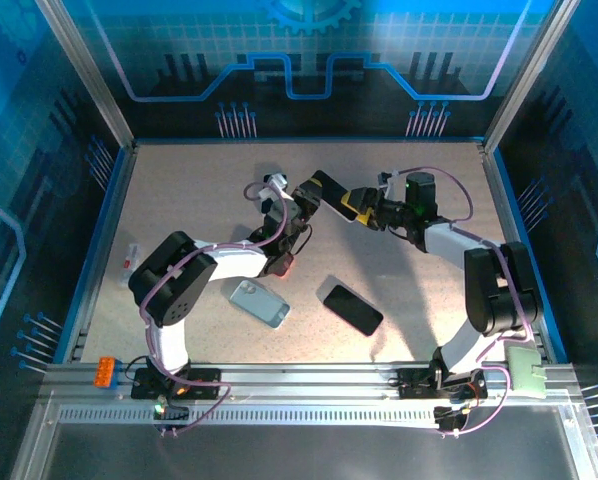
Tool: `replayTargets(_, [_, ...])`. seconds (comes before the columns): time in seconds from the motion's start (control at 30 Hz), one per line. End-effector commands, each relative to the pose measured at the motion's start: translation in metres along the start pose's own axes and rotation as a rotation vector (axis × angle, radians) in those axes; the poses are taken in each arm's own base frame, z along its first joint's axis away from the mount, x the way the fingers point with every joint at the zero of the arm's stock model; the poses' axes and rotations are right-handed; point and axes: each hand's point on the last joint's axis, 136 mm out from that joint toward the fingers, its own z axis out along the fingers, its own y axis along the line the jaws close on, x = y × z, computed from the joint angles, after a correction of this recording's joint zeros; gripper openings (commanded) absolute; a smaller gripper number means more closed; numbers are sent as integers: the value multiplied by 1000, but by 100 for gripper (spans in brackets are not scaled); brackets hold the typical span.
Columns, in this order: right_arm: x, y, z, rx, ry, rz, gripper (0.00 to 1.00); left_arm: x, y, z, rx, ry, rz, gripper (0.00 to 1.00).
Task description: Put the phone into the phone case
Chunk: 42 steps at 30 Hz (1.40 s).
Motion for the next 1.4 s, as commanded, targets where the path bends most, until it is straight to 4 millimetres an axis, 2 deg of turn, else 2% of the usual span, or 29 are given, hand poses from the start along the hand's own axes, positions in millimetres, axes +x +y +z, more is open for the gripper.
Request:
replayTargets(0.0, [1,12,7,-61,4,-19,54,5,-23,1,84,-7,-41,0])
replayTargets(0.13, [2,13,8,-75,1,-8,42,10,-21,2,83,11,-40,0])
replayTargets(0.2, [5,10,7,-71,5,2,33,12,-19,2,80,22,-44,0])
replayTargets(0.3, [6,10,6,-54,3,-3,16,14,-17,1,75,33,-43,8])
replayTargets(0.4, [5,11,2,-45,-5,-8,6,14,-14,-1,65,37,-34,20])
replayTargets(0.47, [3,11,-1,-39,-14,-5,1,12,-11,-4,57,36,-27,23])
replayTargets(0.73, [1,16,-11,-35,-18,-11,0,10,0,-15,7,57,19,39])
replayTargets(0.9, [2,19,-18,-28,-6,-17,0,3,19,-31,-62,87,43,44])
replayTargets(1.03, [1,19,-25,-15,1,-26,0,-5,43,-53,-173,110,82,44])
replayTargets(1.1, [-5,25,-27,-23,-5,-49,0,-9,47,-63,-220,123,124,45])
replayTargets(1.27, [-6,19,-30,-17,3,-20,0,-13,64,-85,-359,194,229,47])
replayTargets(1.37, [-7,17,-33,-14,2,-10,0,-9,79,-97,-461,289,296,39])
